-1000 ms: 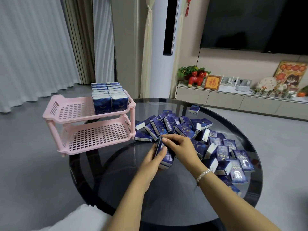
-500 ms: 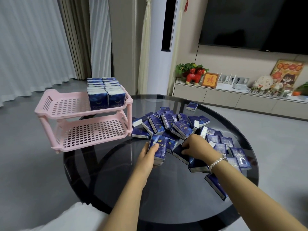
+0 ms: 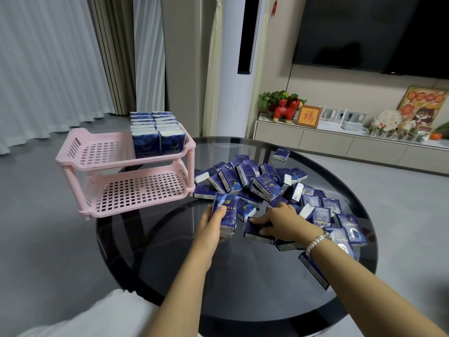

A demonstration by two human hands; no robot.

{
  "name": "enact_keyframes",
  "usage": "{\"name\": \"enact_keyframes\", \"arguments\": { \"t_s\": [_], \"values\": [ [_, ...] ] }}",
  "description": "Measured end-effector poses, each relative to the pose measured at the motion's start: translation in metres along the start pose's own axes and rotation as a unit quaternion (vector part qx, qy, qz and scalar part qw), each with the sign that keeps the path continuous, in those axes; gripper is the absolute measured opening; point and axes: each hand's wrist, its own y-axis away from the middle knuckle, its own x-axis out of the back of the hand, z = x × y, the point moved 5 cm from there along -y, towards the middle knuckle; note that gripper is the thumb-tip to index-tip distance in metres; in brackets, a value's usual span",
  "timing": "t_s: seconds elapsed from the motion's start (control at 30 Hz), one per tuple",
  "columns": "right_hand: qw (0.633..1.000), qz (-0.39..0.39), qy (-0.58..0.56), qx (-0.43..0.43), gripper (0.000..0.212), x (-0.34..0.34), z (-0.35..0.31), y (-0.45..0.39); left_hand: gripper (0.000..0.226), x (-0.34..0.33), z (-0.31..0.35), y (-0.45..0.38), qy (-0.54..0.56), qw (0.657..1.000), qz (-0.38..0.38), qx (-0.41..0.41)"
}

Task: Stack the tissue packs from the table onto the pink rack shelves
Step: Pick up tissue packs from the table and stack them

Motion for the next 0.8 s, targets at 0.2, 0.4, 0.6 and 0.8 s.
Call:
{"name": "enact_keyframes", "arguments": {
  "t_s": [0.2,0.4,0.6,0.8],
  "values": [
    [0.992,0.028,-0.121,0.011,0.051,-0.003,-0.007,0.006,0.036,0.002,0.001,0.004,0.000,1.000,-0.007,-0.006],
    [0.973,0.048,-0.225,0.023,0.042,-0.009,-0.015,0.012,0.044,0.009,0.005,0.008,0.009,1.000,0.001,-0.018],
    [0.901,0.114,-0.419,0.019,0.044,-0.002,0.000,0.024,0.056,0.015,0.008,0.008,-0.019,0.999,0.020,-0.033],
    [0.774,0.149,-0.615,0.035,0.018,0.002,0.000,0.030,0.071,0.009,0.005,0.010,-0.109,0.993,-0.028,-0.018]
  ]
}}
